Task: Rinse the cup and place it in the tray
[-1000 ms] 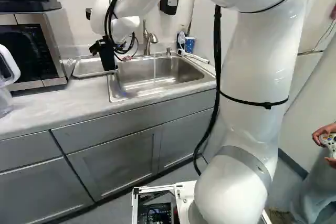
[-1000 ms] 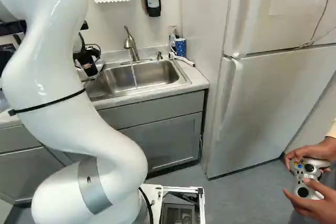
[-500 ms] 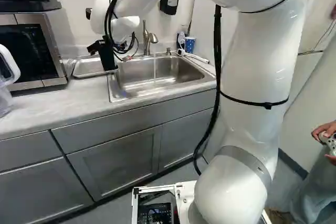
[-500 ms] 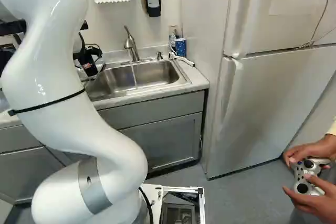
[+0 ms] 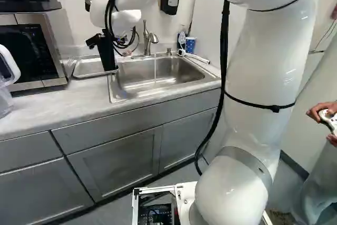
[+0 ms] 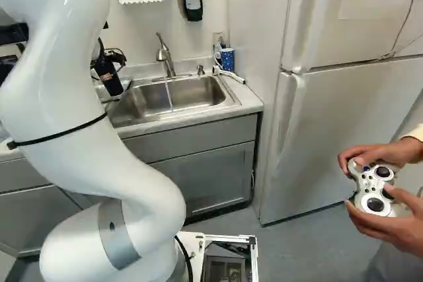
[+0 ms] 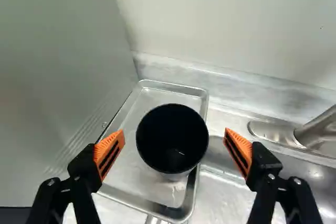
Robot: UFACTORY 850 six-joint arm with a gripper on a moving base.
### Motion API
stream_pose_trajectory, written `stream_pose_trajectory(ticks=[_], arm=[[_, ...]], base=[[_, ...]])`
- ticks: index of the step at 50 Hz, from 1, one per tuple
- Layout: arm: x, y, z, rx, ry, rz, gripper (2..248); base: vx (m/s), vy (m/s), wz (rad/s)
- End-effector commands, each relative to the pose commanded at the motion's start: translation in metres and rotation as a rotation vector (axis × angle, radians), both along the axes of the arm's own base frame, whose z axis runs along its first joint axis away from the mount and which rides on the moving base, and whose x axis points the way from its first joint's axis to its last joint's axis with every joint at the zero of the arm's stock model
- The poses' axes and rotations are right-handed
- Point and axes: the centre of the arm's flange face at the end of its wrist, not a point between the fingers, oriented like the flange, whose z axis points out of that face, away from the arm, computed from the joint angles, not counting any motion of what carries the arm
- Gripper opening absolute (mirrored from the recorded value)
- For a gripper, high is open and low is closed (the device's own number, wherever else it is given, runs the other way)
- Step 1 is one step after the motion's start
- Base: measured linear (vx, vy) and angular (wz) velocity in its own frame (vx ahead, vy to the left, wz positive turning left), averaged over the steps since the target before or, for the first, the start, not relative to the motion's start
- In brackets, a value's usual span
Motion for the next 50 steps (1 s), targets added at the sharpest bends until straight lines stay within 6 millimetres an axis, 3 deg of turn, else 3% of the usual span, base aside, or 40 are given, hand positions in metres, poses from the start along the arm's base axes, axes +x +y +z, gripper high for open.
stream_pose_trajectory(ticks=[30, 50], arm=[[-0.006, -0.005, 0.035, 0.036, -0.05, -0.002, 247], [-0.013, -0.035, 0.059, 0.056, -0.082, -0.037, 247]], base=[[0.0, 0.0, 0.0], [0.0, 0.0, 0.0]])
